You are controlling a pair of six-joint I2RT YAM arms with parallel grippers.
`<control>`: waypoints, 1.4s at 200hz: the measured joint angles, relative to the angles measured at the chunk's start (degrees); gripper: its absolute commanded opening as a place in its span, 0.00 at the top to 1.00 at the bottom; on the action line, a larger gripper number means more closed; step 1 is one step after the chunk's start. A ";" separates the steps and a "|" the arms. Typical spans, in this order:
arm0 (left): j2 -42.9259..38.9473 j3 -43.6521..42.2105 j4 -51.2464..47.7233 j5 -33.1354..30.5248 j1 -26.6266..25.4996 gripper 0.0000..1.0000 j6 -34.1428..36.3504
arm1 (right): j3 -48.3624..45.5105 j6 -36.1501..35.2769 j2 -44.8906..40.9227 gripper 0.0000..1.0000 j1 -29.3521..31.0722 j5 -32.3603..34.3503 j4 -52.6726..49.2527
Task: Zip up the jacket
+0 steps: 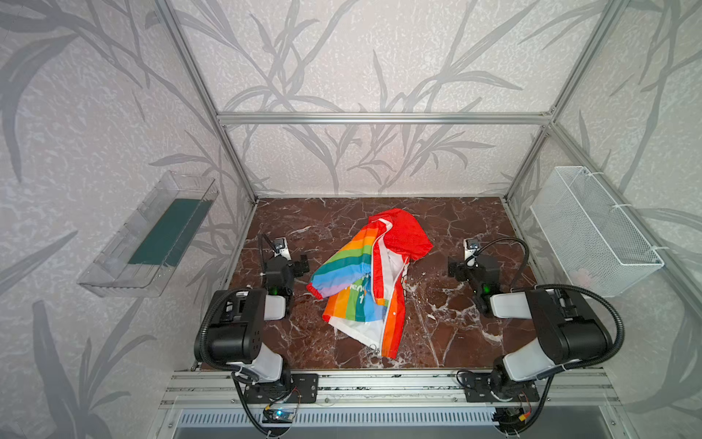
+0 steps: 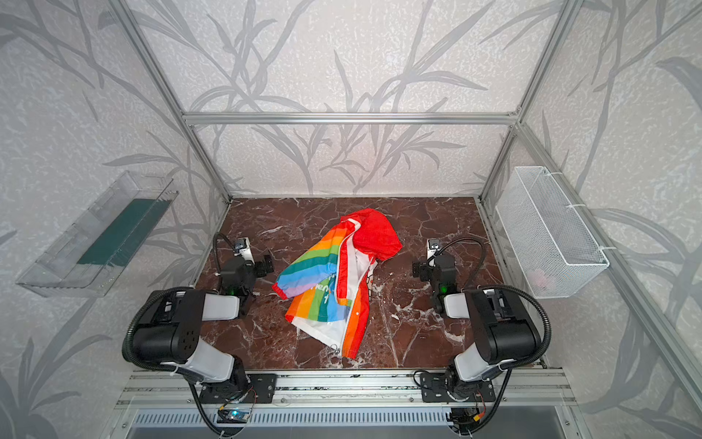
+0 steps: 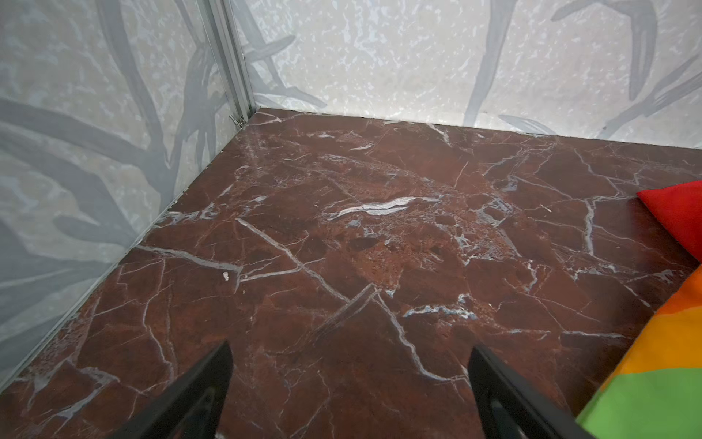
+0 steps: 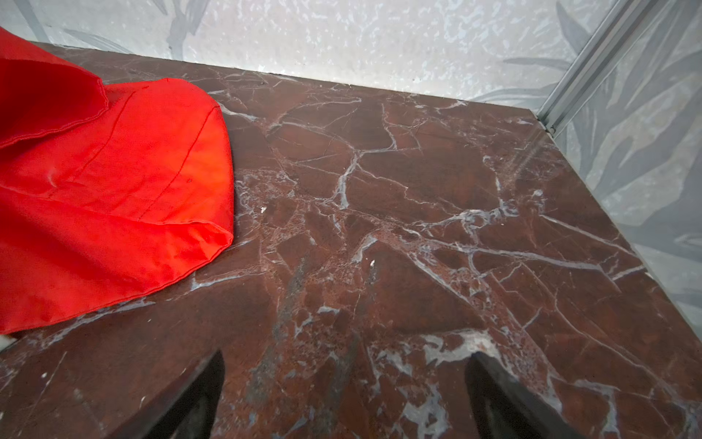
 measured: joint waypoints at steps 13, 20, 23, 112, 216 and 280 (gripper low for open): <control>0.00 0.00 0.00 0.09 0.00 0.01 0.00 | 0.00 0.00 0.00 0.01 0.00 -0.17 0.00; 0.00 0.00 0.00 0.11 0.00 0.01 0.02 | 0.00 0.00 0.00 0.01 0.00 -0.22 0.00; 0.00 0.00 0.00 0.13 0.00 0.01 0.02 | 0.00 0.00 0.00 0.01 0.00 -0.22 0.02; 0.00 0.00 0.00 0.33 -0.02 0.01 0.04 | 0.00 0.00 0.00 0.01 0.00 -0.26 0.04; -22.69 33.81 -60.48 1.29 -8.68 0.01 -15.10 | 25.70 22.27 -27.65 0.02 14.29 -0.33 -62.69; -29.59 14.34 -68.83 9.44 -20.59 0.02 -35.98 | 37.97 33.09 -7.37 0.20 36.63 -7.34 -81.66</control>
